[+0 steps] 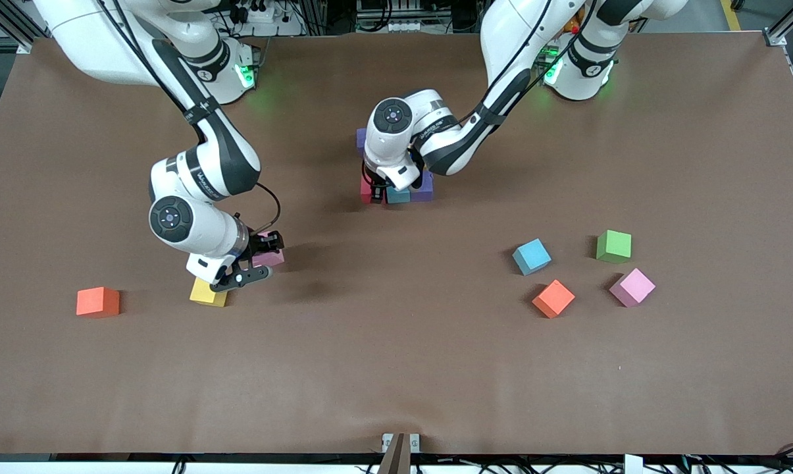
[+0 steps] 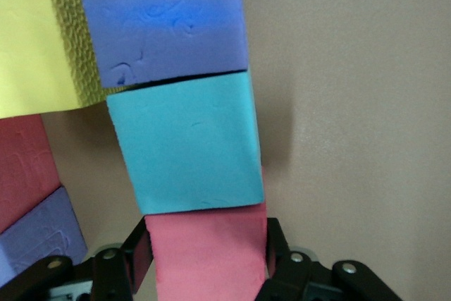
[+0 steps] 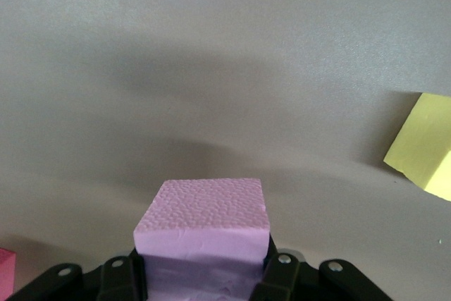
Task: Form number 2 with 11 blocks
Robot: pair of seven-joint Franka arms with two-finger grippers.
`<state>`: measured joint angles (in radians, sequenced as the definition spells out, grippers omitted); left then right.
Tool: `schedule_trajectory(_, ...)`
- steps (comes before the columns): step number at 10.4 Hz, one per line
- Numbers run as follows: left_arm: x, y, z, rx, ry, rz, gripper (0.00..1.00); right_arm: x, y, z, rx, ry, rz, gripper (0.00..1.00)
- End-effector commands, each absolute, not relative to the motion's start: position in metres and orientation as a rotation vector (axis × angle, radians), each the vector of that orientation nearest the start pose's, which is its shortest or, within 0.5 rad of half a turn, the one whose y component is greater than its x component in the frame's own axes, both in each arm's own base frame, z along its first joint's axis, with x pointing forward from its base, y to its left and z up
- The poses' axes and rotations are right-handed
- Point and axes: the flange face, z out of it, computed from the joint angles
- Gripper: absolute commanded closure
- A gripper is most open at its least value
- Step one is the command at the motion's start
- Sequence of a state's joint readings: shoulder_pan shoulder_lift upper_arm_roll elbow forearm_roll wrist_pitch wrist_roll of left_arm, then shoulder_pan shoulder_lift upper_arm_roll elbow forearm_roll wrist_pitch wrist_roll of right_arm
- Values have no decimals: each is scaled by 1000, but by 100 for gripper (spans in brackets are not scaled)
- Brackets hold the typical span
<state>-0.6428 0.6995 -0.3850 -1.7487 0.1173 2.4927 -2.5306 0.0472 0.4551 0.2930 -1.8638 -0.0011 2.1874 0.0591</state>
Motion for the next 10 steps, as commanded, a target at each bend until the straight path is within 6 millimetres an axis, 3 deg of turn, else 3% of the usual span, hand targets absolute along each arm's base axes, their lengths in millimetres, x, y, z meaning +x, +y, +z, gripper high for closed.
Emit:
schedule_trajectory(1, 373, -568, 206, -2355, -2162, 266, 0, 595, 206, 274, -2995, -369, 218, 100)
schedule_trajectory(6, 381, -563, 224, -2345, -2175, 248, 0, 584, 274, 268, -3025, -230, 216, 100)
schedule_trajectory(10, 381, -557, 271, -2377, -2140, 183, 0, 581, 310, 272, -3008, -266, 169, 100)
